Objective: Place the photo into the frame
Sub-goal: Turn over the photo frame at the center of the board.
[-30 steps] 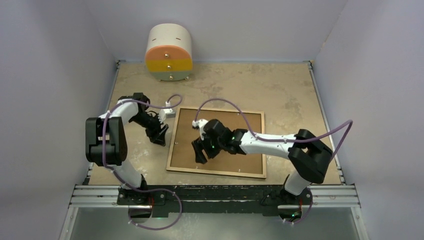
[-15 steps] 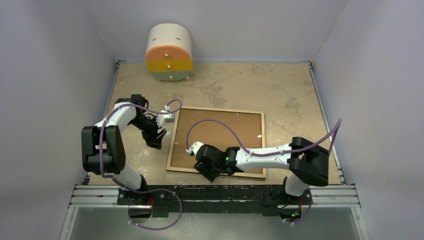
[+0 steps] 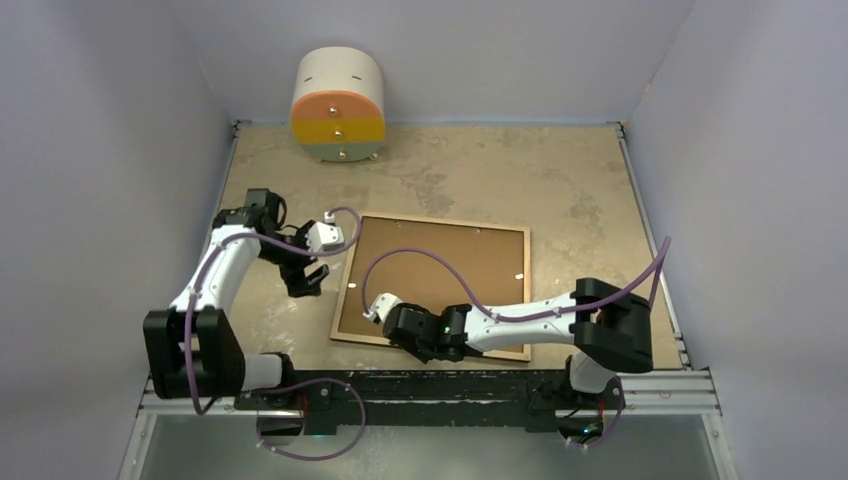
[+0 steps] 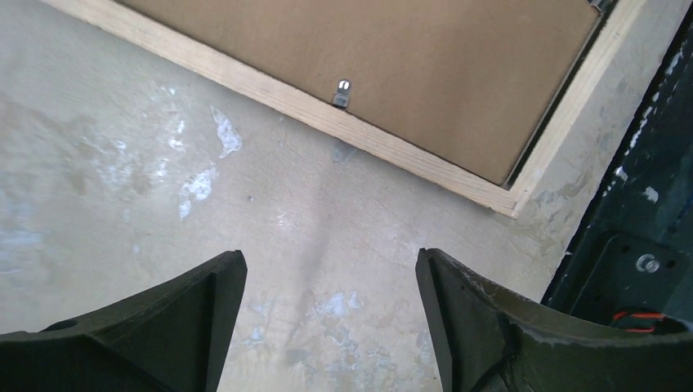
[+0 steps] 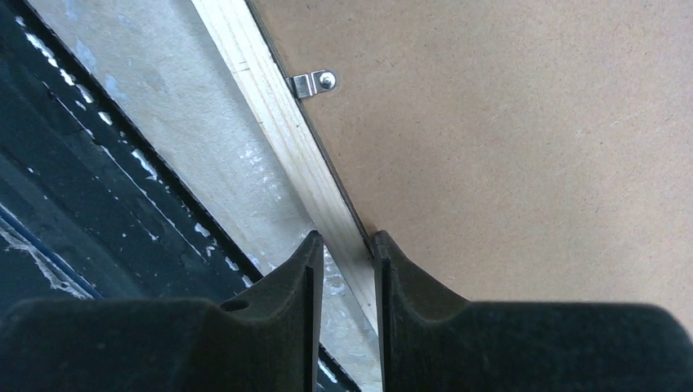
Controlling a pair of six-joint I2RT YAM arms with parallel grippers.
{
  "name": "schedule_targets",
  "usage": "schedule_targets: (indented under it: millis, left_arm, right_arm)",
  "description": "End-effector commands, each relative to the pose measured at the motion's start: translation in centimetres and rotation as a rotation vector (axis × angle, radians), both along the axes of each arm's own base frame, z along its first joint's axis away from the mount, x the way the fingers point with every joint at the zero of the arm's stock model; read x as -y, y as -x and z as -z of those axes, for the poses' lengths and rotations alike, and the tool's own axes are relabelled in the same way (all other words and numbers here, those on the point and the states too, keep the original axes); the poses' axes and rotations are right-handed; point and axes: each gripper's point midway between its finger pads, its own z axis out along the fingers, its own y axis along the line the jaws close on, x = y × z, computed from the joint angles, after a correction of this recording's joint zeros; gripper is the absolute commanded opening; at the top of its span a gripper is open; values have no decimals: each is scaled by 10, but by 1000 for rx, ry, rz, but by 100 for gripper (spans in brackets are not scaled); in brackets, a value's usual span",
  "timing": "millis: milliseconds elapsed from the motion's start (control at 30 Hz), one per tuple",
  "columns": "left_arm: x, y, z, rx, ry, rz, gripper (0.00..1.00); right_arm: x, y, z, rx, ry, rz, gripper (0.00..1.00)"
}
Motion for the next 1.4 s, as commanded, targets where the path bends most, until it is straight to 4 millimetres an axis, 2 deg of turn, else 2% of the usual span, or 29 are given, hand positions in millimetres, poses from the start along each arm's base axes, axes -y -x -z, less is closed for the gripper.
schedule_targets:
  millis: [0,133,233,367,467,567,633,733,900,1033,1133,1300,1367]
  left_arm:
    - [16,8,-36,249,71,160,83]
    - [21,20,-54,422,63,277,92]
    - [20,40,-58,443,35,413,92]
    - [26,54,-70,547,23,590,92]
    - [34,57,-80,690,18,702,93]
    - [39,50,-91,849,-10,763,91]
    - [39,44,-96,931,-51,792,87]
    - [35,43,-91,977,-116,861,78]
    - [37,24,-108,1048,-123,829,57]
    - [38,18,-114,1074,-131,846,36]
    - [37,13,-112,1080,-144,859,32]
    - [37,11,-107,1097,-158,893,31]
    - [38,9,-106,1121,-172,906,25]
  right_arm:
    - [-35,-16,-49,50,-143,6,0]
    - [-53,-28,-89,32,-248,-3,0]
    - [-63,-35,-113,9,-314,-3,0]
    - [-74,-45,-139,-56,-399,8,0]
    - [-83,-48,-159,-79,-444,4,0]
    - [-91,-53,-181,-70,-476,1,0]
    - [-94,-53,-190,-82,-490,-5,0]
    - [-98,-56,-203,-101,-525,-5,0]
    - [-101,-57,-214,-127,-555,-4,0]
    - [-102,-59,-218,-138,-557,0,0]
    - [-103,-59,-224,-155,-570,-5,0]
    - [-101,-61,-228,-172,-570,3,0]
    - [-100,-61,-231,-177,-579,5,0]
